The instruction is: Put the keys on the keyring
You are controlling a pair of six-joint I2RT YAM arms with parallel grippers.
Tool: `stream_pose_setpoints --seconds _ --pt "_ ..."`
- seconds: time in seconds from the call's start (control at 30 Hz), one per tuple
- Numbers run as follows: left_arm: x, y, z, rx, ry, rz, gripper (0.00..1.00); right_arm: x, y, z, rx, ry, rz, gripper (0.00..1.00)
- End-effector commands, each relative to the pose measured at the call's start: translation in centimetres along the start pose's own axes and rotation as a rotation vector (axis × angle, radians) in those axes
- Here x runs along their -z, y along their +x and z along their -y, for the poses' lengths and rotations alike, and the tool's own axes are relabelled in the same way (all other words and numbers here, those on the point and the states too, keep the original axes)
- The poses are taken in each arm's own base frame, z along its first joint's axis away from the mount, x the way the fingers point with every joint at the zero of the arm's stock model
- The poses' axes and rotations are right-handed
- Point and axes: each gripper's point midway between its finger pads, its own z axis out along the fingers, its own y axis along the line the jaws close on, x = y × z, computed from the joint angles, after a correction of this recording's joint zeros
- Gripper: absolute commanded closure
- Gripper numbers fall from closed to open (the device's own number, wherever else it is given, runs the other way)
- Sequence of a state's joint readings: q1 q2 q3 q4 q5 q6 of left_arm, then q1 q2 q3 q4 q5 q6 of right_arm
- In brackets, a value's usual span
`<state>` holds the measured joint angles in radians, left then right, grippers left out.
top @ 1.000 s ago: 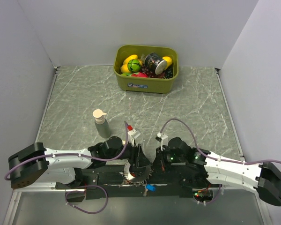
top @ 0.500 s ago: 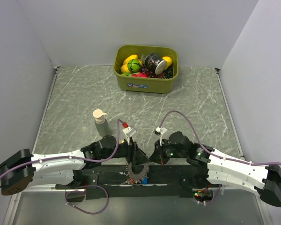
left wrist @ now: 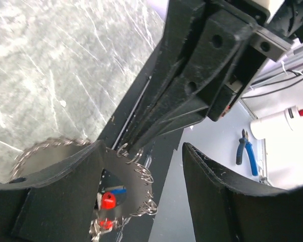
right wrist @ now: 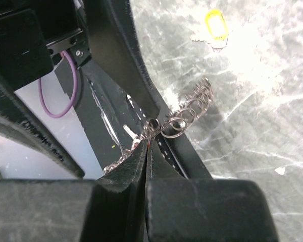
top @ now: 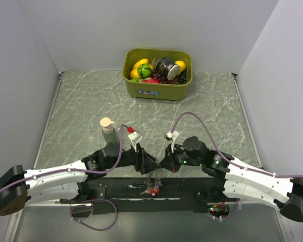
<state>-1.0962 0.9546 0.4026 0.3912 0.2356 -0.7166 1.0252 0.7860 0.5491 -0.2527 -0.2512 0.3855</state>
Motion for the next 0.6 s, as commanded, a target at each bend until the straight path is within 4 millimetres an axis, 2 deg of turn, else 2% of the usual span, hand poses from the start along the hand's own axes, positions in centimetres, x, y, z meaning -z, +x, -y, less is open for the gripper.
stream_pose_setpoints --seconds 0.0,0.27,0.4,0.57 --pt "0.4 -3.5 1.2 -0.072 0.006 0.092 0.32 0.9 -3.9 -1.5 0.079 -0.026 0.104 1.00" --pt "1.6 -5.7 1.7 -0.151 0.013 0.166 0.34 1.8 -6.3 -1.9 0.128 -0.045 0.177 1.00" --pt "1.6 -5.8 1.5 -0.175 0.019 0.155 0.38 2.0 -7.6 -2.0 0.136 -0.081 0.221 1.00" --pt "1.3 -5.9 1.3 -0.194 0.033 0.160 0.41 2.3 -8.3 -1.9 0.161 -0.148 0.256 1.00"
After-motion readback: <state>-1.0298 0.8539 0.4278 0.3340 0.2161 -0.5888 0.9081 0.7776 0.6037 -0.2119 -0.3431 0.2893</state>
